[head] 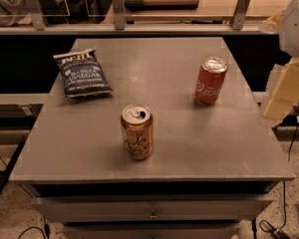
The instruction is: Knock orange can over
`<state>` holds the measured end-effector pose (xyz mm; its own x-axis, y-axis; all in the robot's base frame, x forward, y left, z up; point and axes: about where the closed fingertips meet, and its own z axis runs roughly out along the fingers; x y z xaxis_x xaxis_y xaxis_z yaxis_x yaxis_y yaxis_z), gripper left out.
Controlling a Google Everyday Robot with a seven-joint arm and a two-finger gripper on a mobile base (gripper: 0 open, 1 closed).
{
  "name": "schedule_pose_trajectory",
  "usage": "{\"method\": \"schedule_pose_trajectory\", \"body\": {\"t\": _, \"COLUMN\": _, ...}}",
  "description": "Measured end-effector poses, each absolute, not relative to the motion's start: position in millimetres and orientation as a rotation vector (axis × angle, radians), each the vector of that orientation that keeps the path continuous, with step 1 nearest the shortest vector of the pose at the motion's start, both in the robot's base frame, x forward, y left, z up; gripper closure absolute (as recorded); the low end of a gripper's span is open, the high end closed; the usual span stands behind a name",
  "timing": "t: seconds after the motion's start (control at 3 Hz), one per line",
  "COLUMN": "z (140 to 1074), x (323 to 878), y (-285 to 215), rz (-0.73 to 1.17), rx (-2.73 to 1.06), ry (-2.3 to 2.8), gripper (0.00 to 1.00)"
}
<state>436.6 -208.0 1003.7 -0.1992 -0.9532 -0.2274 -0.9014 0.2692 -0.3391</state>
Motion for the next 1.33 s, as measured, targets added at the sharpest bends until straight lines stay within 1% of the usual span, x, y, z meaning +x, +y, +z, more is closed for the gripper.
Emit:
{"method": "schedule_pose_trajectory", "body": {"t": 0.67, "z": 999, "x": 440, "y": -206, "rz": -0.154, "rx": -1.687, "ry": 2.146, "gripper": 0.00}}
{"method": "schedule_pose_trajectory", "body": {"t": 1.33, "z": 946, "x": 435, "y": -188, "rz": 0.094, "rx": -1.692, "ry": 2.146, "gripper": 0.00}}
